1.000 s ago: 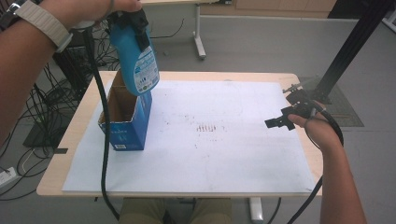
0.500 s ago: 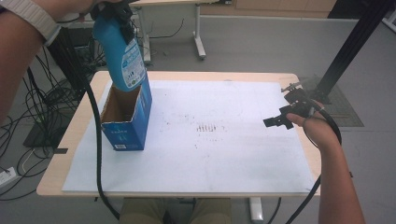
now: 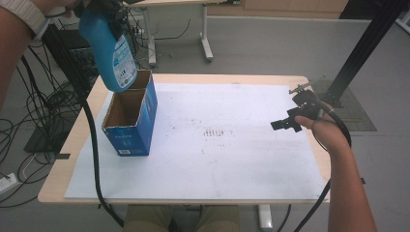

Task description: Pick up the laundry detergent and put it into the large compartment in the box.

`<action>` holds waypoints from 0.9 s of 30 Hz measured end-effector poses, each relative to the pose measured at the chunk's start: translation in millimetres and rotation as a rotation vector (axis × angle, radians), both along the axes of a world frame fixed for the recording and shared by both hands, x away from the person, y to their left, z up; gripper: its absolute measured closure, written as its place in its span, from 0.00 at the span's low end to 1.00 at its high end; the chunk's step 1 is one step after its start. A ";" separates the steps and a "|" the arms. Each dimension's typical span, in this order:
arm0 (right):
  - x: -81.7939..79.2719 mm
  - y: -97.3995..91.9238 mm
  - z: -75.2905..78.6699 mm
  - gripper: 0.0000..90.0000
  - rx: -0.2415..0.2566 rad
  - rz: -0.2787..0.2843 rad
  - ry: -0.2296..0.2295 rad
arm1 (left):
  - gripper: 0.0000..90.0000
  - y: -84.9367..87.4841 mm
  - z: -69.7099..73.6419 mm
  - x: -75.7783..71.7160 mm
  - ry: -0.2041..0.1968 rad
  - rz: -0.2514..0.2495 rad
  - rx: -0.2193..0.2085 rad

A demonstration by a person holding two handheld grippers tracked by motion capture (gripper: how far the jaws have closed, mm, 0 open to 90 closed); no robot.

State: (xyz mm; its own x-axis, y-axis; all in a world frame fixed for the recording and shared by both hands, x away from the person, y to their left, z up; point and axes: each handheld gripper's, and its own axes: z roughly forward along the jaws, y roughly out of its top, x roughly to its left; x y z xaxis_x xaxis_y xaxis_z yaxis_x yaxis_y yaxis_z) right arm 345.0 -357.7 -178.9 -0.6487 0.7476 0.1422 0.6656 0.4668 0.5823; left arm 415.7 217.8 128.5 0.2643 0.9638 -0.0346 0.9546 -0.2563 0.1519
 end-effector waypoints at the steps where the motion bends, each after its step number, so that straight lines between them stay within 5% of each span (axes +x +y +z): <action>1: -0.2 -0.6 -0.1 0.06 0.002 -0.001 -0.001 | 0.44 0.9 -0.1 0.4 0.002 0.006 0.001; 14: -4.9 -5.0 -1.2 0.06 0.008 -0.013 0.001 | 0.44 24.9 -5.5 7.6 0.024 0.118 -0.011; 27: -6.5 -5.2 -2.2 0.06 0.005 -0.014 -0.003 | 0.44 34.4 -17.1 12.6 0.029 0.162 -0.003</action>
State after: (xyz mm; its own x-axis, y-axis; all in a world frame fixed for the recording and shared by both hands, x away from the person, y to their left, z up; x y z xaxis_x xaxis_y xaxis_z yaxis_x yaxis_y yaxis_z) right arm 338.4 -363.0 -181.0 -0.6388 0.7558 0.1437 0.6699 0.4547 0.5868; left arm 428.3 252.2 111.3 0.1045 0.9936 -0.0429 0.9874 -0.0985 0.1242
